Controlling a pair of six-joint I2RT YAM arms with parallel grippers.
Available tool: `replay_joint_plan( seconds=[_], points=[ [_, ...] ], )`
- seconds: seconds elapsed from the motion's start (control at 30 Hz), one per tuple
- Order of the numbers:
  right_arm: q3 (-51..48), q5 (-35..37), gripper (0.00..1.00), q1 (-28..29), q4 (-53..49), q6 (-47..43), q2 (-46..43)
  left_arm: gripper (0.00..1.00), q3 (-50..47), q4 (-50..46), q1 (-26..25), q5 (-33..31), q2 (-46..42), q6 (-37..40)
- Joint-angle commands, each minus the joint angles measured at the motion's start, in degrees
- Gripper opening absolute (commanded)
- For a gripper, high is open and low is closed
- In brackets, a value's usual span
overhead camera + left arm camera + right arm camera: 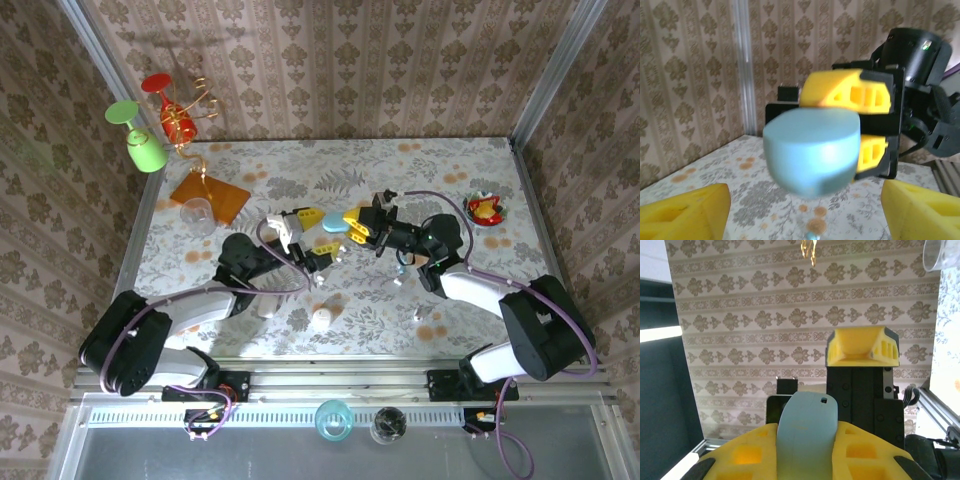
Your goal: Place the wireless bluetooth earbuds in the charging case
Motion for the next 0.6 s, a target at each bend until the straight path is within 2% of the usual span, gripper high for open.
replay_joint_plan(
  seconds=[0.0, 0.13, 0.27, 0.57],
  points=[
    [1.5, -0.9, 0.0, 0.4, 3.9, -0.3, -0.4, 0.78, 2.7, 4.9, 0.5, 5.6, 0.6, -3.4],
    [1.0, -0.8, 0.0, 0.5, 3.9, -0.8, -0.8, 0.78, 3.4, 6.7, 0.4, 7.1, 1.8, -6.7],
    [1.0, -1.0, 0.0, 0.5, 3.9, -0.7, -0.9, 0.69, 4.4, 6.7, 0.1, 7.8, 2.6, -7.9],
    [0.9, -1.5, 0.0, 0.5, 3.8, -0.8, -1.0, 0.62, 5.0, 6.8, -0.6, 6.9, 3.8, -8.8]
  ],
)
